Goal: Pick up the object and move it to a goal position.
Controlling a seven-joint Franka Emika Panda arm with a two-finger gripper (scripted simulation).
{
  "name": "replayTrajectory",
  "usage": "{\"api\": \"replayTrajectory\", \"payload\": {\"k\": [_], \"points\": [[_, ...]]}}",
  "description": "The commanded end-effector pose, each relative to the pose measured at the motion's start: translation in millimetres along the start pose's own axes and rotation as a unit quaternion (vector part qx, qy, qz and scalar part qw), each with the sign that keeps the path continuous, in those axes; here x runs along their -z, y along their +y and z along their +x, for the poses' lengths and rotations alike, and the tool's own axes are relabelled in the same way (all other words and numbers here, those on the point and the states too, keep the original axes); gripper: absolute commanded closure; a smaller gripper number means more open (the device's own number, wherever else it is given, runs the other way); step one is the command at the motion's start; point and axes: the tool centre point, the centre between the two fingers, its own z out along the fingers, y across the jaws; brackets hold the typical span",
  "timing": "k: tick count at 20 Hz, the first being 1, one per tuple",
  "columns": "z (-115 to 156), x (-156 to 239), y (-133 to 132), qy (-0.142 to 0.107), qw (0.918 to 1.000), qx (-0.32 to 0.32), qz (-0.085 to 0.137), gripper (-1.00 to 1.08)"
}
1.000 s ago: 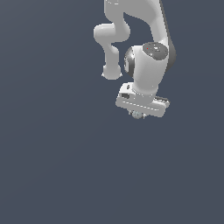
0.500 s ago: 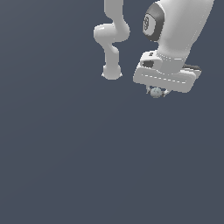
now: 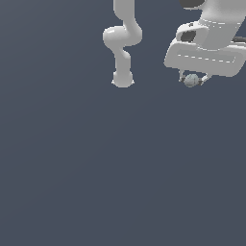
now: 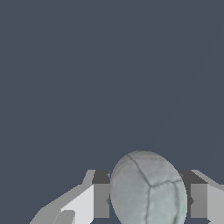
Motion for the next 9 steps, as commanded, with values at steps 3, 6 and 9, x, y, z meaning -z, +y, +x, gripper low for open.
{"api": "replayTrajectory", "payload": {"k": [3, 6, 9], "points": [[-7, 17, -9, -0.001, 1.0, 0.0, 0.0, 1.08], [-8, 22, -12, -0.001, 1.0, 0.0, 0.0, 1.08], [-8, 22, -12, -0.001, 1.0, 0.0, 0.0, 1.08]]}}
